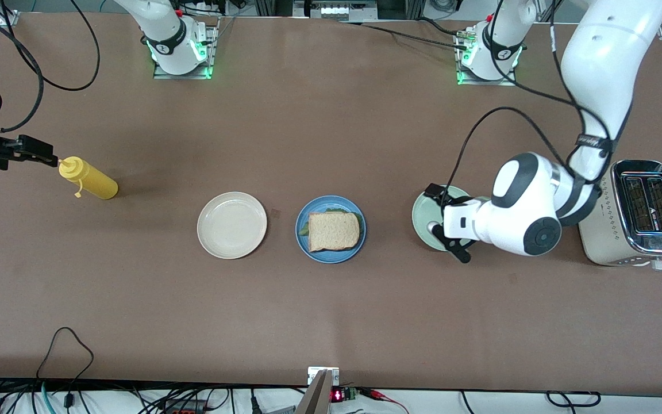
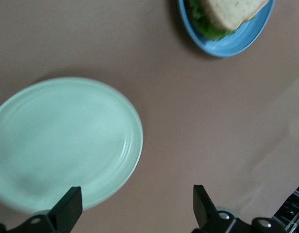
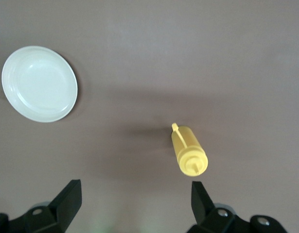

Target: Make sandwich in blue plate with both arms

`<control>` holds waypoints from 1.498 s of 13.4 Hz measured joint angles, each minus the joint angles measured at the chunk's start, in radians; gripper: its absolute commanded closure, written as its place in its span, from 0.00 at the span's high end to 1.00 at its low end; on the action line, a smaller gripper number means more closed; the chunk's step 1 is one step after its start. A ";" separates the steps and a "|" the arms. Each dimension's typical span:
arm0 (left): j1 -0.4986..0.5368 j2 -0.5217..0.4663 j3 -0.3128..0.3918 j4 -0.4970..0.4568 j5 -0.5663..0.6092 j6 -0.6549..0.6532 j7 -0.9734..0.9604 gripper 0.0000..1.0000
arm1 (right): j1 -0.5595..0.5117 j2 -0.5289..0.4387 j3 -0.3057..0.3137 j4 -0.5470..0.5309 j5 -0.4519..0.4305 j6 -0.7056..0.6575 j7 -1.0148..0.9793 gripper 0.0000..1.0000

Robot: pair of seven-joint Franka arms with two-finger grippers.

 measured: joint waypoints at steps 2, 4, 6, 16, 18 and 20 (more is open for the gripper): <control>0.006 -0.106 0.005 0.010 0.102 -0.124 -0.100 1.00 | 0.000 -0.001 0.000 0.000 0.000 -0.012 0.002 1.00; 0.025 -0.219 0.010 0.036 0.158 -0.234 -0.153 1.00 | -0.001 -0.002 0.000 0.000 0.000 -0.012 0.029 1.00; 0.053 -0.315 0.016 0.096 0.167 -0.342 -0.164 1.00 | -0.001 -0.002 0.000 0.000 0.000 -0.012 0.048 1.00; -0.187 -0.646 0.455 -0.120 0.057 -0.100 -0.268 1.00 | -0.003 -0.096 -0.004 -0.123 0.000 0.047 0.059 1.00; -0.187 -0.675 0.456 -0.168 0.042 -0.088 -0.274 1.00 | -0.002 -0.100 -0.004 -0.122 0.000 0.051 0.059 1.00; -0.187 -0.676 0.459 -0.181 0.036 -0.093 -0.276 1.00 | -0.002 -0.100 -0.004 -0.122 0.000 0.051 0.059 1.00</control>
